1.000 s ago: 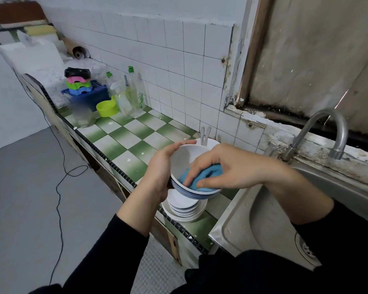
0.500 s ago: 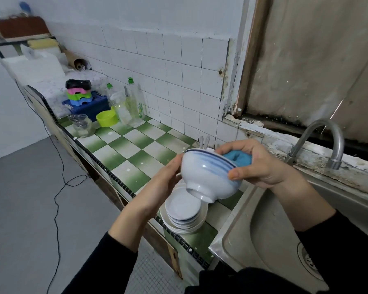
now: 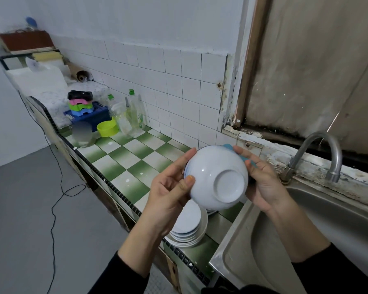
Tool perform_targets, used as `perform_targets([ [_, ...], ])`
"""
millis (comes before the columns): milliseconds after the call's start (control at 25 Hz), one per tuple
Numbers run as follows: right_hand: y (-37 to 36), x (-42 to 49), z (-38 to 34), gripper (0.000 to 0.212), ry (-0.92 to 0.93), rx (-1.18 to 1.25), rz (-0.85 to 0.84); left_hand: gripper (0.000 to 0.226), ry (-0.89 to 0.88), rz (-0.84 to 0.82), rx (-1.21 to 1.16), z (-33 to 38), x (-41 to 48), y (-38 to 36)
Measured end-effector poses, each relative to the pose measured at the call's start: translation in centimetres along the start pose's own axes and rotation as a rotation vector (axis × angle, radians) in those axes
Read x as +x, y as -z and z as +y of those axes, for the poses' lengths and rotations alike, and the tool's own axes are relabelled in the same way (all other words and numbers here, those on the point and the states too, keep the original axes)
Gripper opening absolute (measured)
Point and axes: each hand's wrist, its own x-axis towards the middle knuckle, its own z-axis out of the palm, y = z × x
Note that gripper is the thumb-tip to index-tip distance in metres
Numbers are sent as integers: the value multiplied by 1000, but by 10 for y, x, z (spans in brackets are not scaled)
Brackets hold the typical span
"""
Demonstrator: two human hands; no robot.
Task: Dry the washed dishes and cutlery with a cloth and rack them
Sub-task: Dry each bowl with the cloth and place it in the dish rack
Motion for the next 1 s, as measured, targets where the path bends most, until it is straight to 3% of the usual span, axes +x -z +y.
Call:
perform_targets([
  [120, -3, 0, 9, 73, 165, -59, 178, 61, -7, 57, 3, 2, 1, -3],
  [200, -4, -2, 8, 80, 350, -159, 328, 48, -13, 130, 41, 3, 3, -2],
  [280, -9, -11, -1, 71, 527, -241, 374, 41, -20, 180, 117, 3, 5, -2],
  [360, -21, -23, -7, 55, 640, -435, 240, 46, -27, 202, 181, 1, 7, -4],
  [480, -45, -31, 7, 39, 806, -1067, -41, 57, -54, 146, 236, -5, 9, -13],
  [520, -47, -27, 13, 33, 816, -1129, -53, 55, -63, 112, 245, -7, 9, -17],
  [680, -46, -9, 10, 18, 557, -793, 91, 48, -63, 156, 208, -9, 7, -24],
  [840, -40, -28, 32, 24, 878, -1074, 27, 47, -34, 149, 188, -8, 8, -18],
  [880, -38, -28, 33, 23, 884, -1052, 46, 46, -28, 140, 188, -8, 8, -18],
  [1000, -35, -11, 24, 15, 617, -712, 236, 44, 1, 163, 174, -11, 9, -24],
])
